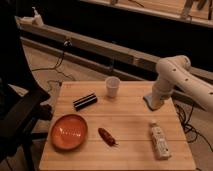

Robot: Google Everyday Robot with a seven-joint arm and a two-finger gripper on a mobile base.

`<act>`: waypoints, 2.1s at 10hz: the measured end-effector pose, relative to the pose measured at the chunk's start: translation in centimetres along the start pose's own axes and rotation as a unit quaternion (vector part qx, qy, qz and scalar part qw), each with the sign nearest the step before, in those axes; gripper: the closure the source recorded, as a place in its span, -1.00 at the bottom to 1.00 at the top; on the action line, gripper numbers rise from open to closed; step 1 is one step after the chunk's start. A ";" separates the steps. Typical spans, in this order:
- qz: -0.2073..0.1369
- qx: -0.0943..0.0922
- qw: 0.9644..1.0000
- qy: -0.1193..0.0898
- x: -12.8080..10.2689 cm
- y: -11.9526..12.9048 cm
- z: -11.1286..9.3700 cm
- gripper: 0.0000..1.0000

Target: Move the arm in a circular motion

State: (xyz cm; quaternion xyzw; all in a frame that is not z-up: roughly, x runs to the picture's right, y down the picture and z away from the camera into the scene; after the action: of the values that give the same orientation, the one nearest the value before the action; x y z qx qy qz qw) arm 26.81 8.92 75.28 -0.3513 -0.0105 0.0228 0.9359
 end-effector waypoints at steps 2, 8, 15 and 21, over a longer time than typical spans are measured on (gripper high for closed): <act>-0.006 0.000 1.000 0.000 -0.9 -2.2 -0.1 0.69; -0.021 -0.007 1.000 -0.001 -1.0 -3.5 0.0 0.94; -0.064 -0.019 0.998 -0.001 -4.9 -7.0 0.3 0.94; -0.095 -0.033 0.995 0.001 -9.4 -5.5 0.3 0.94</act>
State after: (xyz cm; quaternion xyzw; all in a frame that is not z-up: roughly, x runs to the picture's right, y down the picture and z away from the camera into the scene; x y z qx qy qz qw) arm 17.65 4.50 79.14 -0.3789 -0.0437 -0.0669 0.9220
